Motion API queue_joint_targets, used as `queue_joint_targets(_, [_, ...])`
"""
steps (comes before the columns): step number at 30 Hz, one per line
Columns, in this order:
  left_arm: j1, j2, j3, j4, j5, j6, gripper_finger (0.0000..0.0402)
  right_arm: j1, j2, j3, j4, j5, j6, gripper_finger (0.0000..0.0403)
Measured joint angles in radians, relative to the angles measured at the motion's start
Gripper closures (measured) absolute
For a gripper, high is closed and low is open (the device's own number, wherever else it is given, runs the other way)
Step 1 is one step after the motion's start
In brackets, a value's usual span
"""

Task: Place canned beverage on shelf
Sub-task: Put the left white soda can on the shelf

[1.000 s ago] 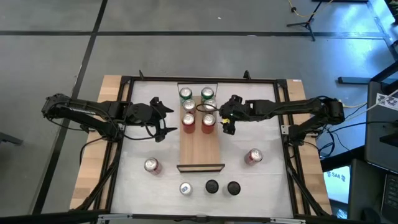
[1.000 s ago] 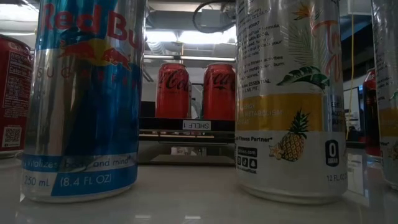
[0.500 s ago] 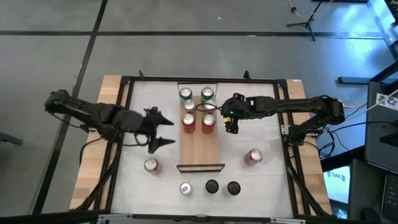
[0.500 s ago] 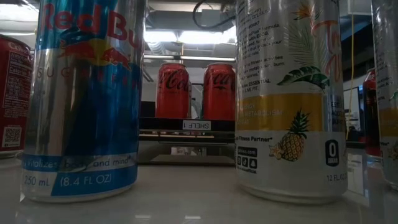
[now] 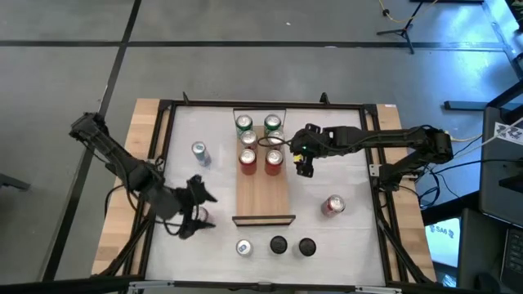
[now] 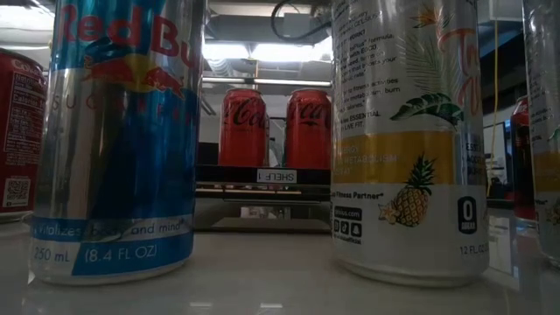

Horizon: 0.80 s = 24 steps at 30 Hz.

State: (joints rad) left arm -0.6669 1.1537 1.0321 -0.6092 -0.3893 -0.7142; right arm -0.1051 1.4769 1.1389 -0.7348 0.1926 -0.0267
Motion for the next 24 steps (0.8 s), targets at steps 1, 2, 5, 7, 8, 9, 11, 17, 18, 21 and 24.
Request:
queue_joint_targets(1, [-0.017, 0.006, 0.0, -0.034, 0.01, -0.042, 0.0024, 0.0, 0.0, 0.0, 0.0, -0.009, 0.0, 0.0024])
queue_joint_targets(2, [-0.033, 0.01, 0.0, -0.067, 0.022, -0.083, 0.0024, 0.0, 0.0, 0.0, 0.0, -0.016, 0.0, 0.0024])
queue_joint_targets(5, [-0.072, 0.02, 0.0, -0.166, 0.057, -0.185, 0.0024, 0.0, 0.0, 0.0, 0.001, -0.021, 0.0, 0.0024])
queue_joint_targets(7, [-0.092, 0.02, 0.0, -0.232, 0.072, -0.229, 0.0024, 0.0, 0.0, 0.0, 0.002, -0.022, 0.0, 0.0024])
queue_joint_targets(8, [-0.099, 0.02, 0.0, -0.262, 0.072, -0.244, 0.0024, 0.0, 0.0, 0.0, 0.003, -0.021, 0.0, 0.0024])
queue_joint_targets(9, [-0.104, 0.02, 0.0, -0.289, 0.071, -0.25, 0.0024, 0.0, 0.0, 0.0, 0.003, -0.021, 0.0, 0.0024])
queue_joint_targets(11, [-0.113, 0.02, 0.0, -0.338, 0.067, -0.252, 0.0024, 0.0, 0.0, -0.001, 0.003, -0.021, 0.0, 0.0024])
queue_joint_targets(17, [-0.119, 0.036, 0.0, -0.411, 0.065, -0.248, 0.0024, 0.0, 0.0, -0.001, 0.003, -0.021, 0.0, 0.0024])
queue_joint_targets(18, [-0.12, 0.042, 0.0, -0.418, 0.065, -0.248, 0.0024, 0.0, 0.0, -0.001, 0.003, -0.021, 0.0, 0.0024])
queue_joint_targets(21, [-0.12, 0.071, 0.0, -0.431, 0.066, -0.246, 0.0024, 0.0, 0.0, -0.001, 0.004, -0.021, 0.0, 0.0024])
queue_joint_targets(24, [-0.12, 0.101, 0.0, -0.431, 0.068, -0.245, 0.0024, 0.0, 0.0, -0.001, 0.004, -0.021, 0.0, 0.0024])
